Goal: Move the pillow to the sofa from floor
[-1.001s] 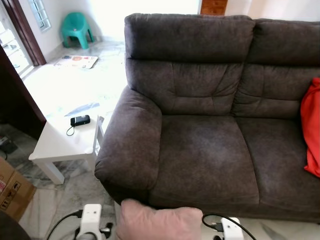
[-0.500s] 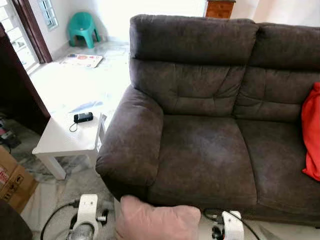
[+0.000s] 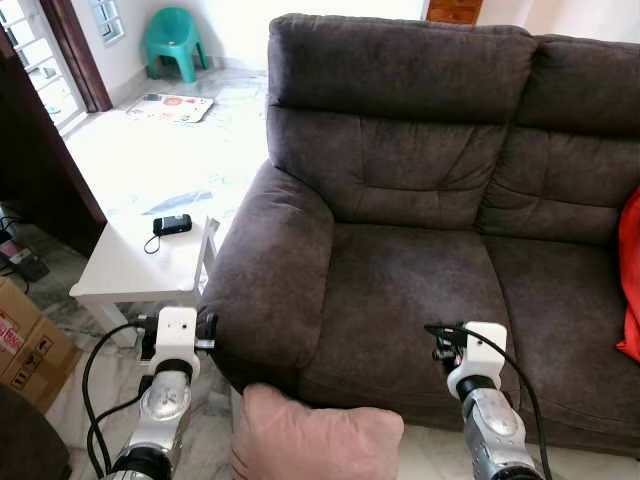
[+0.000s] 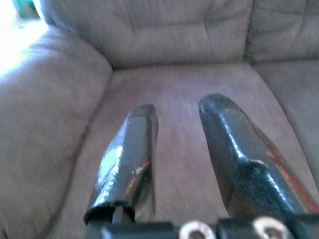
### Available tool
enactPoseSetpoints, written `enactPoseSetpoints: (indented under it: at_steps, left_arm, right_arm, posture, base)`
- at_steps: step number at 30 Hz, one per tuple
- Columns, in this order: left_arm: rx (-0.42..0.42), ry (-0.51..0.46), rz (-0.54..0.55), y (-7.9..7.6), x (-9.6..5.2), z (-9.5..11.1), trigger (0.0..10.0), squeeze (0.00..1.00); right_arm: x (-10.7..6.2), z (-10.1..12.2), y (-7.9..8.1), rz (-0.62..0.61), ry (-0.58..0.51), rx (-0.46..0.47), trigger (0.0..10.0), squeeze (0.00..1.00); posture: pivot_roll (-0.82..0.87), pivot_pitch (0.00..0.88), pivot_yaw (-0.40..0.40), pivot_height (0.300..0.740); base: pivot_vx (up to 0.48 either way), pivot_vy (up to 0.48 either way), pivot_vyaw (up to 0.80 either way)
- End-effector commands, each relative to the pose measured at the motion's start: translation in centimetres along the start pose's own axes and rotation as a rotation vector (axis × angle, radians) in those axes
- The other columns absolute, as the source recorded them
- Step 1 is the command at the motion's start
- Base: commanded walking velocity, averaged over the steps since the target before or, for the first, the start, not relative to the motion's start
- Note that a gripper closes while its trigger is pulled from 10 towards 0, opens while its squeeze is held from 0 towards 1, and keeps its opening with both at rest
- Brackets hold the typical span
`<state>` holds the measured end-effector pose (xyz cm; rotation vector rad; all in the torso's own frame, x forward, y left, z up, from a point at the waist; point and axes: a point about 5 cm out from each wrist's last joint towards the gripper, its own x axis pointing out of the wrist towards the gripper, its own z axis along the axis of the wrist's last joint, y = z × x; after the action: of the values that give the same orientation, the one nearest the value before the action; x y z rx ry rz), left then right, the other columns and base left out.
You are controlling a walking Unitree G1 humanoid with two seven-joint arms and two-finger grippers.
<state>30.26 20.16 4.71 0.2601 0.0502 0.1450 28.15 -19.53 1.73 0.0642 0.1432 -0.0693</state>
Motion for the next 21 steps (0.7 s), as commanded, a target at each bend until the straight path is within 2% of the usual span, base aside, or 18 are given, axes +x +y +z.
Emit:
enactPoseSetpoints:
  at_steps: [1,9,16,21]
  left_arm:
    - [0.003,-0.135,0.018,-0.3,0.6,2.6,10.0,0.0]
    - [0.021,-0.235,0.034,0.3,-0.1,4.1,10.0,0.0]
    - [-0.017,-0.219,0.079,0.7,-0.5,3.9,10.0,0.0]
    - [-0.043,-0.199,0.092,0.9,-0.6,3.9,10.0,0.0]
  right_arm:
    - [-0.3,1.7,-0.5,-0.021,-0.128,0.015,10.0,0.0]
    - [-1.6,3.1,-0.3,-0.005,-0.237,-0.006,10.0,0.0]
    - [-1.3,4.3,0.8,0.035,-0.276,0.003,10.0,0.0]
    - [-1.0,4.9,0.9,0.043,-0.273,-0.009,10.0,0.0]
  posture:
    - [0.03,0.0,-0.036,0.74]
    - [0.04,0.0,-0.036,0.74]
    - [0.05,0.0,-0.047,0.74]
    - [0.05,0.0,-0.048,0.74]
  base:
    - [0.0,0.0,0.0]
    - [0.0,0.0,0.0]
    - [0.0,0.0,0.0]
    - [0.0,0.0,0.0]
